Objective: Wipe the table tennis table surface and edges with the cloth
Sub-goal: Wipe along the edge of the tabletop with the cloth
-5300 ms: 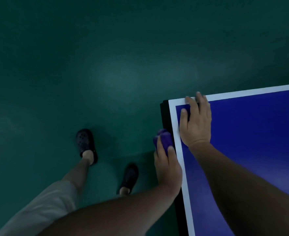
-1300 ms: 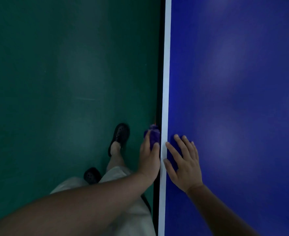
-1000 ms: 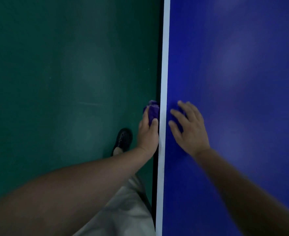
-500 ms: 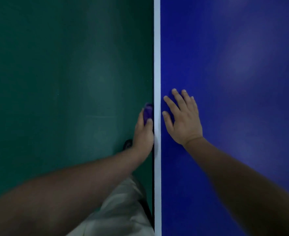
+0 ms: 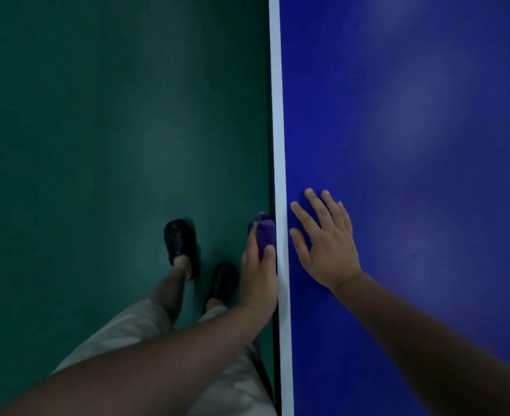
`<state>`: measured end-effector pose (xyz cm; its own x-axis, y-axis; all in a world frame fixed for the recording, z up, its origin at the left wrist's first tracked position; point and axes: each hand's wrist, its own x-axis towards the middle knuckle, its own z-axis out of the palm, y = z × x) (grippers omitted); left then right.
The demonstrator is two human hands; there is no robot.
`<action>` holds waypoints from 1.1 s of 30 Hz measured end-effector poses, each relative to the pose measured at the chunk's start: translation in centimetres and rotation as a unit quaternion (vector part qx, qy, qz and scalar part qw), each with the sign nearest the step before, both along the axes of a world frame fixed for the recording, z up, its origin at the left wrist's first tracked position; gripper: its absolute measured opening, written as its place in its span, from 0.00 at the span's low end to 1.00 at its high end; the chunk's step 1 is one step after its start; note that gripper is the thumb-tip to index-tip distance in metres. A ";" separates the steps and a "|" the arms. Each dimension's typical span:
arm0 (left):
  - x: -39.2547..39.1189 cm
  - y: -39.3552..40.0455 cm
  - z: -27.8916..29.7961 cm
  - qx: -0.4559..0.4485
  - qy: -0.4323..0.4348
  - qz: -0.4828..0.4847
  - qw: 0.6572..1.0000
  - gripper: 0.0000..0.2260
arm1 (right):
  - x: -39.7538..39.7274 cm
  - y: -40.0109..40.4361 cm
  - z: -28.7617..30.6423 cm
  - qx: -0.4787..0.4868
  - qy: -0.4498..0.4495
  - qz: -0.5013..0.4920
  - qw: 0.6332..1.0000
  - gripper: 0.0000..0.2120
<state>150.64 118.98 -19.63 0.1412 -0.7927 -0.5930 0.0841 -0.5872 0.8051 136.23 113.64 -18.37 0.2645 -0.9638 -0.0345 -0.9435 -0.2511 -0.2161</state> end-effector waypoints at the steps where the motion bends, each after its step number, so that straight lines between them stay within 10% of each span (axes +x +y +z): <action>1: 0.0 0.1 0.0 0.013 0.007 -0.001 1.000 0.28 | 0.0 -0.2 0.1 -0.004 0.005 0.002 1.000 0.23; 18: 1.9 -18.9 -0.1 0.025 0.045 -0.017 0.998 0.30 | 3.6 -28.5 -0.8 0.018 0.020 -0.024 0.999 0.30; 26: 1.8 -17.4 1.7 0.055 0.047 -0.039 0.997 0.26 | 3.0 -29.5 -0.7 -0.005 0.002 -0.019 1.000 0.26; 33: 2.5 -32.6 1.4 0.023 0.030 0.003 0.999 0.29 | 2.6 -29.6 -1.1 -0.003 0.009 -0.014 1.000 0.26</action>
